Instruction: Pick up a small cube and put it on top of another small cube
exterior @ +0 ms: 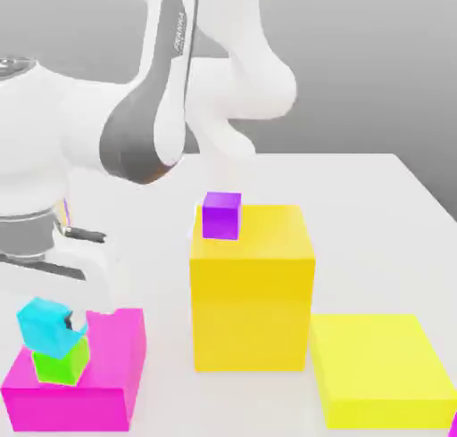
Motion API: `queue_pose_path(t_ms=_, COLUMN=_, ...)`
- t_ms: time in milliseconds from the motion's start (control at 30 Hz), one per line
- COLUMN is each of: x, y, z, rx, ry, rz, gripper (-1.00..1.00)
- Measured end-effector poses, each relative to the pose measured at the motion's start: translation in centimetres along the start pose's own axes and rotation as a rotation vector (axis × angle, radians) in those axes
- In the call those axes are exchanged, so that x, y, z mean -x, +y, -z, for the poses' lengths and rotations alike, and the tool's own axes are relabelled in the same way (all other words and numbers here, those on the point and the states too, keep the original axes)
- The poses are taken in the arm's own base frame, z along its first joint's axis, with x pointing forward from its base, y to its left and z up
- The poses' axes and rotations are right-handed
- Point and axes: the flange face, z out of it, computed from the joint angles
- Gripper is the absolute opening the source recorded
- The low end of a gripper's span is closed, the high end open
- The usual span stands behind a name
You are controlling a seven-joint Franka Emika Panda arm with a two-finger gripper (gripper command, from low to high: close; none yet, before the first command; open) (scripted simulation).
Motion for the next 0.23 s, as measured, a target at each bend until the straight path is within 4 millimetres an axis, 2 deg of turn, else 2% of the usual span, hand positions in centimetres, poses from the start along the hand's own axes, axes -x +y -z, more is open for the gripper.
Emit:
queue_pose_path(t_ms=100, x=0.0, y=0.1, z=-0.6, rx=0.001, ry=0.001, rz=0.000, gripper=1.00)
queue_pose_path(t_ms=133, x=0.0, y=0.0, z=0.0, rx=0.001, ry=0.001, rz=0.000, gripper=1.00)
queue_pose_path(t_ms=233, x=0.0, y=0.0, z=4.1, rx=0.001, ry=0.001, rz=-0.001, gripper=1.00)
